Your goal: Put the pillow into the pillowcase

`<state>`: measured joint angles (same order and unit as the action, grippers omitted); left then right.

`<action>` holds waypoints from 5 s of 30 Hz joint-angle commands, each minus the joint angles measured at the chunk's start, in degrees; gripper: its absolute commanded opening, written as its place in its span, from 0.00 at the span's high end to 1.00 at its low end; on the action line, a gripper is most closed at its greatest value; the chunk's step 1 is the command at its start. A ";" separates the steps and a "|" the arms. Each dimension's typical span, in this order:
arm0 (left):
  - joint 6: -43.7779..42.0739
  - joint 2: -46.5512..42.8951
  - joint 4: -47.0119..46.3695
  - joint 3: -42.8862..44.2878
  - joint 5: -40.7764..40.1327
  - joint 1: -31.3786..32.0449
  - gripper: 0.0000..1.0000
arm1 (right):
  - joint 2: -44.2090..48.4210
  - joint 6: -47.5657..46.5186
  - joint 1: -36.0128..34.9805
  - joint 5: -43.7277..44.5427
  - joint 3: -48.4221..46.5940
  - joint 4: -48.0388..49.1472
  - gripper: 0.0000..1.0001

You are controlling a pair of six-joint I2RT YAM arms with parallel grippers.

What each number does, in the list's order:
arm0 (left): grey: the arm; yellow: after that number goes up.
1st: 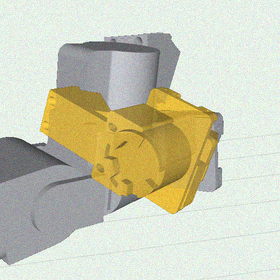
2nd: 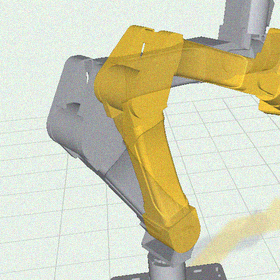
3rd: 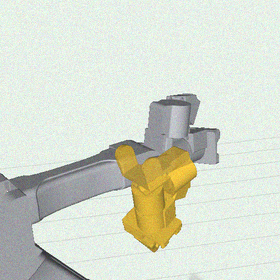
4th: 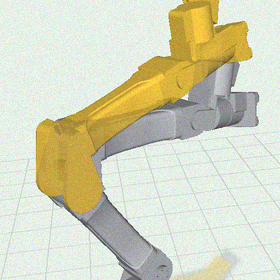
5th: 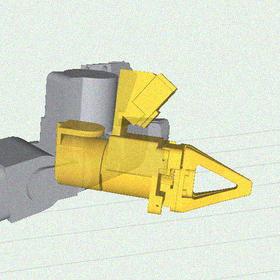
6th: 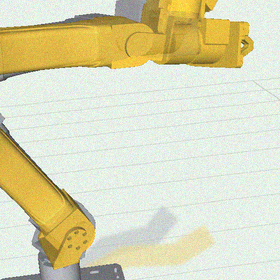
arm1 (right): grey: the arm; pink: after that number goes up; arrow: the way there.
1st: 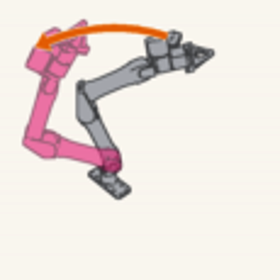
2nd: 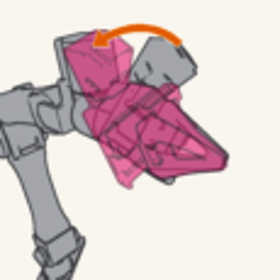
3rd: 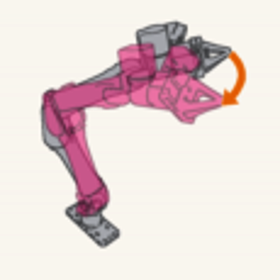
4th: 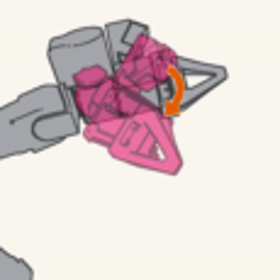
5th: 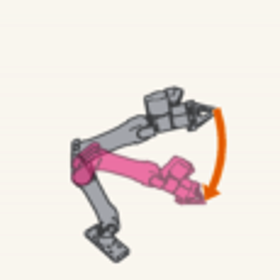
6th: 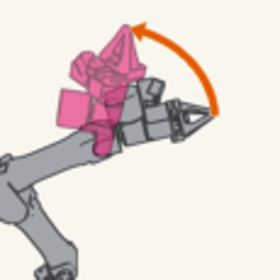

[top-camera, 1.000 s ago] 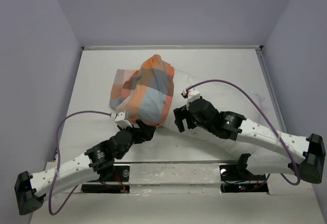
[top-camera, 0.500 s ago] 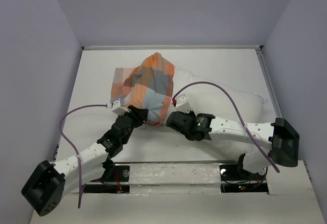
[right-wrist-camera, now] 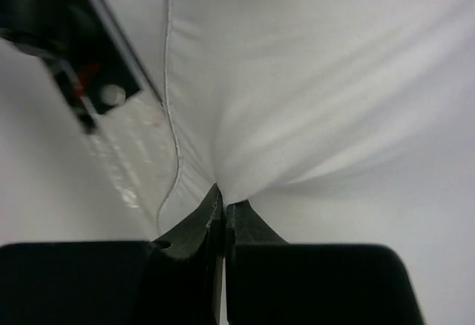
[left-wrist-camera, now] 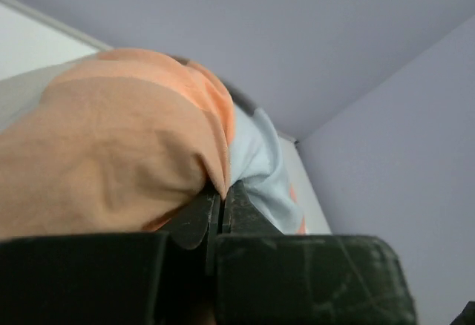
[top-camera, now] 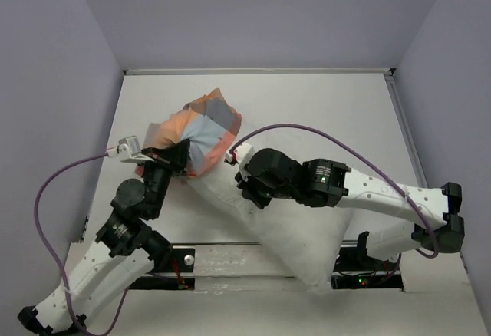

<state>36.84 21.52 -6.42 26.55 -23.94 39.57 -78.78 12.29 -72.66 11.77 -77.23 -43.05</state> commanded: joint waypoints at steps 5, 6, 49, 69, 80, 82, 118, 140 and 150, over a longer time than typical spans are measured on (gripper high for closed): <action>-10.82 16.75 10.18 33.64 9.44 0.15 0.74 | 2.49 5.17 11.42 -38.16 -13.15 17.07 1.00; -11.17 19.59 11.33 35.49 9.70 0.15 0.57 | 3.10 7.63 15.15 -41.10 -10.51 20.08 1.00; -25.50 52.22 17.93 33.48 -0.67 -10.39 0.13 | 10.76 5.37 30.29 -4.92 23.70 26.61 0.53; -25.50 57.59 14.77 33.57 0.65 -16.90 0.50 | 17.61 5.90 35.31 -5.08 27.75 25.03 0.89; -26.73 58.71 14.59 33.74 -0.31 -17.33 0.33 | 18.32 5.37 32.86 -18.53 25.11 25.55 0.50; -26.73 60.04 14.76 34.27 0.39 -17.77 0.43 | 18.05 5.37 32.33 -18.89 24.94 25.64 0.49; -9.68 38.43 4.13 24.44 44.70 -6.53 1.00 | -5.71 10.63 25.81 -3.53 11.99 46.55 1.00; 8.43 38.32 -13.46 20.74 53.65 7.98 0.82 | 7.75 11.88 36.18 -0.33 25.99 52.55 1.00; -3.10 26.40 18.43 22.76 9.22 5.43 0.01 | 13.22 9.41 40.41 -1.48 26.25 45.60 1.00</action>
<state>36.29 57.54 -1.30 46.98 11.03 45.93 -65.49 21.82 -33.52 10.13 -49.76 -1.56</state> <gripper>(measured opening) 0.989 0.045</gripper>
